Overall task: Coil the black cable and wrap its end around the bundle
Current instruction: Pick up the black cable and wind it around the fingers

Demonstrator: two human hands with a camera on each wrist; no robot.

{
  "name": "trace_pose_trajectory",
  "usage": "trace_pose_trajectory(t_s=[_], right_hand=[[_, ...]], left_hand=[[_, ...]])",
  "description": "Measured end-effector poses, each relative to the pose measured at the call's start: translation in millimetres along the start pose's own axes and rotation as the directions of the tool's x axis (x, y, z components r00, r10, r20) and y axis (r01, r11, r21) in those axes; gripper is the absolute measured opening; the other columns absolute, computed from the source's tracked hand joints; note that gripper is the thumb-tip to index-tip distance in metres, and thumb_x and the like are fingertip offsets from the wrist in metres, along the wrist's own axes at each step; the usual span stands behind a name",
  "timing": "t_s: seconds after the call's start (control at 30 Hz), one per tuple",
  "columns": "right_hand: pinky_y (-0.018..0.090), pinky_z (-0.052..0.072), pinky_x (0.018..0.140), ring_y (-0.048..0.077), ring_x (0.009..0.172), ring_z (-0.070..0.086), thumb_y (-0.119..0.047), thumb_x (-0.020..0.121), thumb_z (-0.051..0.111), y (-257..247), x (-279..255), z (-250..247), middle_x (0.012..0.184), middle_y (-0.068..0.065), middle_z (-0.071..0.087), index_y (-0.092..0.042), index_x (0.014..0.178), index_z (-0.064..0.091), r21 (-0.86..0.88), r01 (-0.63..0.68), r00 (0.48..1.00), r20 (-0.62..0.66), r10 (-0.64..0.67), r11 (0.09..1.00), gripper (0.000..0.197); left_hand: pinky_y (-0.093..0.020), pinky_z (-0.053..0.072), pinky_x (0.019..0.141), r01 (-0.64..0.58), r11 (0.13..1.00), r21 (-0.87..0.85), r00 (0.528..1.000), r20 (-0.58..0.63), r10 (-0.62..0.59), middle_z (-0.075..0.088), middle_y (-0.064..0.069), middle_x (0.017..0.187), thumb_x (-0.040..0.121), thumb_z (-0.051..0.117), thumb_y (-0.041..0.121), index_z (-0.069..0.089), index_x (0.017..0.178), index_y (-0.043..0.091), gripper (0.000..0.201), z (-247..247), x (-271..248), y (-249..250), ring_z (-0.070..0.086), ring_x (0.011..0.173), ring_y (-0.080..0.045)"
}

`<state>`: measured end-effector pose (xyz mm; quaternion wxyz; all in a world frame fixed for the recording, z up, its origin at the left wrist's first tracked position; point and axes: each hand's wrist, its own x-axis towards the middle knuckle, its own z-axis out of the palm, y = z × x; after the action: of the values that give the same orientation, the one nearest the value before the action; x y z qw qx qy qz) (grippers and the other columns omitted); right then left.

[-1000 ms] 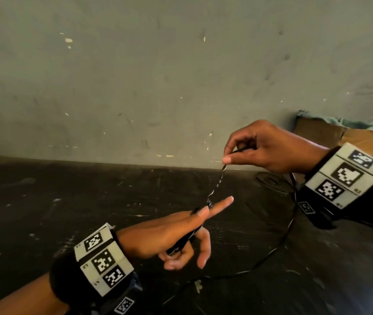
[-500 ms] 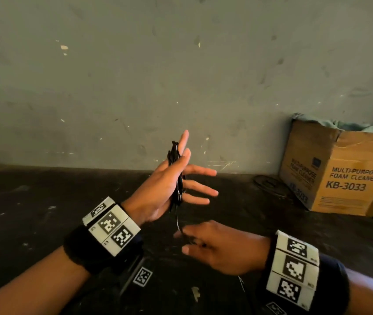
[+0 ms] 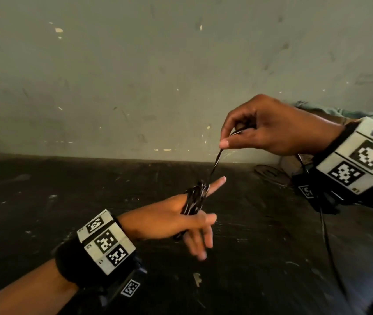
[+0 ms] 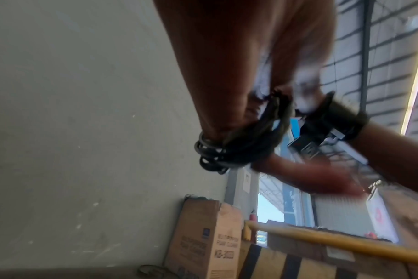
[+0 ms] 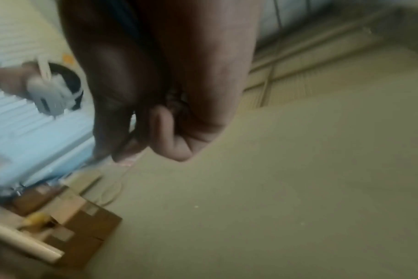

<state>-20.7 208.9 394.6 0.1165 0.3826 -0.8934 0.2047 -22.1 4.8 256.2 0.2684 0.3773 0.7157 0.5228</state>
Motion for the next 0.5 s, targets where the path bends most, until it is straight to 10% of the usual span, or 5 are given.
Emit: trace_pose_trajectory(t_s=[0.13, 0.27, 0.5], right_hand=[[0.023, 0.030, 0.048, 0.018, 0.049, 0.036, -0.024, 0.079, 0.070, 4.6, 0.3, 4.9, 0.062, 0.031, 0.055, -0.007, 0.082, 0.071, 0.020, 0.056, 0.997, -0.049, -0.055, 0.998, 0.017], [0.017, 0.030, 0.047, 0.010, 0.047, 0.038, -0.026, 0.083, 0.067, 20.4, 2.4, 16.2, 0.058, 0.019, 0.057, -0.011, 0.082, 0.070, -0.033, 0.046, 0.994, -0.097, -0.049, 0.998, 0.015], [0.016, 0.041, 0.054, -0.002, 0.055, 0.054, -0.031, 0.094, 0.042, 57.1, -12.9, 93.3, 0.063, -0.006, 0.060, -0.009, 0.081, 0.063, -0.037, 0.010, 0.991, -0.131, -0.014, 0.999, 0.033]], left_hand=[[-0.037, 0.058, 0.076, -0.013, 0.998, 0.060, 0.996, 0.093, 0.008, 0.068, -0.010, 0.090, 0.097, 0.045, 0.015, 0.006, 0.144, 0.050, 0.071, 1.7, 1.9, 10.7, 0.070, 0.070, -0.017], [-0.023, 0.052, 0.047, -0.017, 1.000, -0.014, 0.986, 0.166, 0.019, 0.069, -0.005, 0.087, 0.093, 0.052, 0.008, 0.019, 0.143, 0.051, 0.073, -2.0, 2.9, 11.5, 0.064, 0.052, -0.011], [-0.031, 0.060, 0.050, -0.258, 0.817, -0.515, 0.963, -0.069, 0.261, 0.066, -0.021, 0.117, 0.092, 0.042, 0.021, 0.022, 0.144, 0.045, 0.061, -13.0, 2.1, 30.2, 0.072, 0.067, -0.025]])
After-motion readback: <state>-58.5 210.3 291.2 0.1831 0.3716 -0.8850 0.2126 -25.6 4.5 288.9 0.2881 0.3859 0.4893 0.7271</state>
